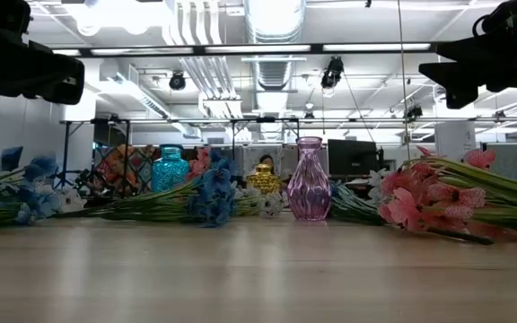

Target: Sort flowers into vase by color

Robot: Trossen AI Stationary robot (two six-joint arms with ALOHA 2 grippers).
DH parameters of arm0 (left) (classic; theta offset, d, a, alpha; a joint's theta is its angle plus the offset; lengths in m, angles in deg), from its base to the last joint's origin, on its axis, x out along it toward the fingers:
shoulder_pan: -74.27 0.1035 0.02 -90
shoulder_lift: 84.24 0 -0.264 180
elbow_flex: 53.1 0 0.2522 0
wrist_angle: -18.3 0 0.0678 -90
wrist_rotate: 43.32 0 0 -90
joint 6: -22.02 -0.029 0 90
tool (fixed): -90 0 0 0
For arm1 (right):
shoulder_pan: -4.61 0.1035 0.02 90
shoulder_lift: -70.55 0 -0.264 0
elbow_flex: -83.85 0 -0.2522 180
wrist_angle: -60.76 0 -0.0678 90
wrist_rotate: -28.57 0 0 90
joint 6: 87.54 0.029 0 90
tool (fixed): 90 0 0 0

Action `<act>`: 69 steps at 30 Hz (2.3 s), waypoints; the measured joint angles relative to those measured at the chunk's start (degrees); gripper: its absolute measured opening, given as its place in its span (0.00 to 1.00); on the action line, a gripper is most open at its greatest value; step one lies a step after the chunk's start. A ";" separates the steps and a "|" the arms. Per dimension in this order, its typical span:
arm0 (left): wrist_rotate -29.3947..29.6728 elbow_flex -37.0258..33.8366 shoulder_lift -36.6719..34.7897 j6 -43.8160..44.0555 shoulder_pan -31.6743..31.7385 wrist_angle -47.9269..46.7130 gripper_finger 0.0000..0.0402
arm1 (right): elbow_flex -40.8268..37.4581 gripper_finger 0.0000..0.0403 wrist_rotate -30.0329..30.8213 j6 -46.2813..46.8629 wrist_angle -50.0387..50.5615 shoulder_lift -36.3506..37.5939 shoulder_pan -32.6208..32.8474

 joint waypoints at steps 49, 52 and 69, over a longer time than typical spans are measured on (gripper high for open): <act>-0.01 -0.01 0.02 0.00 0.01 0.00 0.00 | 0.00 0.52 0.00 0.00 0.00 -0.02 0.02; 0.00 0.00 0.00 0.00 0.02 0.00 0.00 | 0.01 0.52 0.00 -0.01 0.00 -0.01 0.01; 2.12 0.00 0.24 18.31 0.02 20.60 0.00 | 0.02 0.52 0.44 13.85 -3.55 -0.02 0.00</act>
